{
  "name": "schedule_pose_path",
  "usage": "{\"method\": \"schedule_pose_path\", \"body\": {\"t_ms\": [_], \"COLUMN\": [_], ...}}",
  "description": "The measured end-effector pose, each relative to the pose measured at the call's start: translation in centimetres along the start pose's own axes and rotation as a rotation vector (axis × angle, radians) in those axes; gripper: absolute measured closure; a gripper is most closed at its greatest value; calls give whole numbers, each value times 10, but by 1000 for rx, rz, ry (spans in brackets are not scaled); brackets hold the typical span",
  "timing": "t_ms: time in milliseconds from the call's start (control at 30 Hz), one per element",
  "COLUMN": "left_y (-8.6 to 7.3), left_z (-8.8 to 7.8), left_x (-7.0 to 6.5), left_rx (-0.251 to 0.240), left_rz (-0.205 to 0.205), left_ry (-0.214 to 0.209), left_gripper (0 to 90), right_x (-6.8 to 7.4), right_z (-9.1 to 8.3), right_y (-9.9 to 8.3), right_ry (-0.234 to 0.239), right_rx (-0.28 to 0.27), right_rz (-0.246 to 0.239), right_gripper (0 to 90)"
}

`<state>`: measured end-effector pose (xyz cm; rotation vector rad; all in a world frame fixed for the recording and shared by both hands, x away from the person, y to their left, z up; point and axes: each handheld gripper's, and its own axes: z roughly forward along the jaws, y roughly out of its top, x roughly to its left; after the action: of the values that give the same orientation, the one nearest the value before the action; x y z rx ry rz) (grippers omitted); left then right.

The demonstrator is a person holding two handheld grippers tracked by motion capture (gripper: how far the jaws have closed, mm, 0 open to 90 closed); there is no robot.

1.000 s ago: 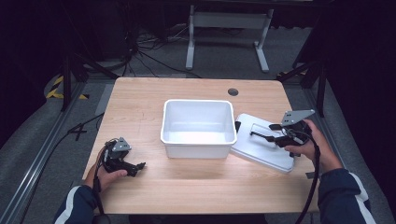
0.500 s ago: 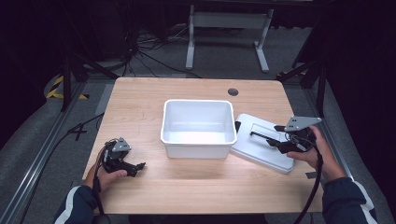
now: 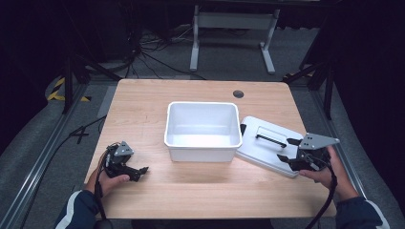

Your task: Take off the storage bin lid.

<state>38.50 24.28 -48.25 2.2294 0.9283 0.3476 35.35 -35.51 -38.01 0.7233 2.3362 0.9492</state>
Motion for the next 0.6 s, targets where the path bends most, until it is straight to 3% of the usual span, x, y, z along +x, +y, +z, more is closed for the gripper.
{"method": "schedule_pose_path", "body": {"t_ms": [200, 267, 333, 600], "left_y": [-1, -2, -3, -5], "left_z": [-1, -2, -3, -4], "left_x": [-1, -1, -3, -5], "left_rx": [-5, 1, 0, -7], "left_rz": [-4, 3, 7, 9], "left_ry": [3, -1, 2, 3], "left_gripper": [5, 5, 5, 6], "right_x": [10, 13, 17, 31], "right_z": [-8, -11, -13, -12], "right_y": [-19, -28, -39, -69], "right_ry": [-25, -38, -26, -57], "right_rx": [-2, -16, -22, 9], "right_rz": [12, 32, 86, 132], "right_gripper": [291, 290, 273, 215]}}
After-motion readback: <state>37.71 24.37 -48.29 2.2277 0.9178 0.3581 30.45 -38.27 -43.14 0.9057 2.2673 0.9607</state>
